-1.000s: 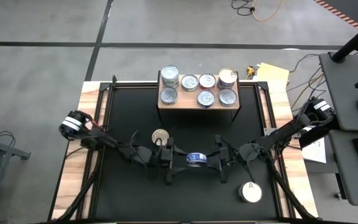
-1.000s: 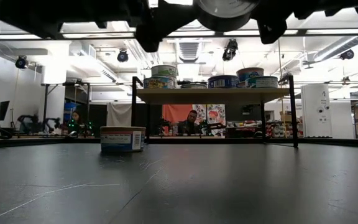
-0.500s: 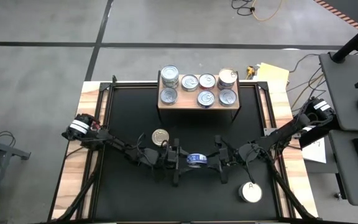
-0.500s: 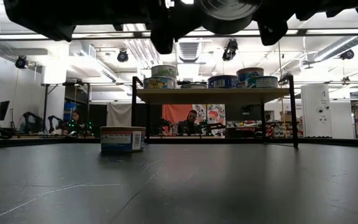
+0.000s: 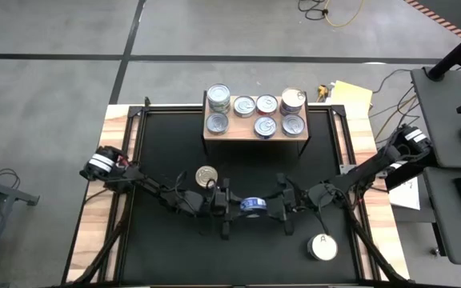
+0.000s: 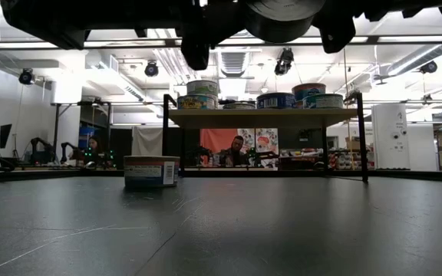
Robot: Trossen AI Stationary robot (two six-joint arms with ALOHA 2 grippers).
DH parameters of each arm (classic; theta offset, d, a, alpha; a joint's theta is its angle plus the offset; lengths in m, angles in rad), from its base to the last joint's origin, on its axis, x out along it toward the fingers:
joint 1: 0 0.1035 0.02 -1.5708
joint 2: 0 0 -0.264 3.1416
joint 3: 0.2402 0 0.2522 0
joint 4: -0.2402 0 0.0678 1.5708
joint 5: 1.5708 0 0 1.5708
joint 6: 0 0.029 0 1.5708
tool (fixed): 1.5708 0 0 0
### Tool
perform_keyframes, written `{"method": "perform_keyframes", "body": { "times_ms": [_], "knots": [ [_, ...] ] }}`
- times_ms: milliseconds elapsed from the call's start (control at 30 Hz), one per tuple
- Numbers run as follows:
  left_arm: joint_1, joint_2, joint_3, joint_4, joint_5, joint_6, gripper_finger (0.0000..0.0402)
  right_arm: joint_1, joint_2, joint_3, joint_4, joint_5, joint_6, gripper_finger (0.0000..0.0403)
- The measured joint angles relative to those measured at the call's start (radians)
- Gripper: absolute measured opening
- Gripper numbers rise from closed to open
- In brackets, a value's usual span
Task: Stack canned seafood by type on shelf
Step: Stack the blue tuna can on top of the blue tuna can on the shelf
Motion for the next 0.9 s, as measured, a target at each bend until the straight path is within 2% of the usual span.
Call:
{"method": "perform_keyframes", "body": {
  "times_ms": [133,367,533,600,667,767,900],
  "knots": [
    [0.000,-0.029,-0.036,0.007,-0.040,-0.094,0.0116,-0.001,-0.049,0.000,-0.041,0.011,0.007,0.0239],
    [0.001,-0.124,-0.169,0.071,-0.108,-0.352,0.0116,0.002,-0.162,-0.001,-0.147,0.089,0.022,0.0247],
    [0.004,-0.179,-0.254,0.065,-0.104,-0.626,0.0116,0.009,-0.167,-0.001,-0.124,0.088,-0.061,0.0237],
    [0.006,-0.194,-0.275,0.066,-0.099,-0.678,0.0116,0.015,-0.155,0.005,-0.124,0.087,-0.108,0.0232],
    [0.007,-0.197,-0.290,0.080,-0.088,-0.737,0.0116,0.024,-0.135,0.023,-0.125,0.088,-0.172,0.0229],
    [0.011,-0.197,-0.306,0.130,-0.011,-0.807,0.0116,0.047,-0.100,0.061,-0.126,0.088,-0.316,0.0225],
    [0.012,-0.197,-0.312,0.222,0.066,-0.882,0.0116,0.080,-0.033,0.133,-0.140,0.099,-0.643,0.0224]
  ]
}}
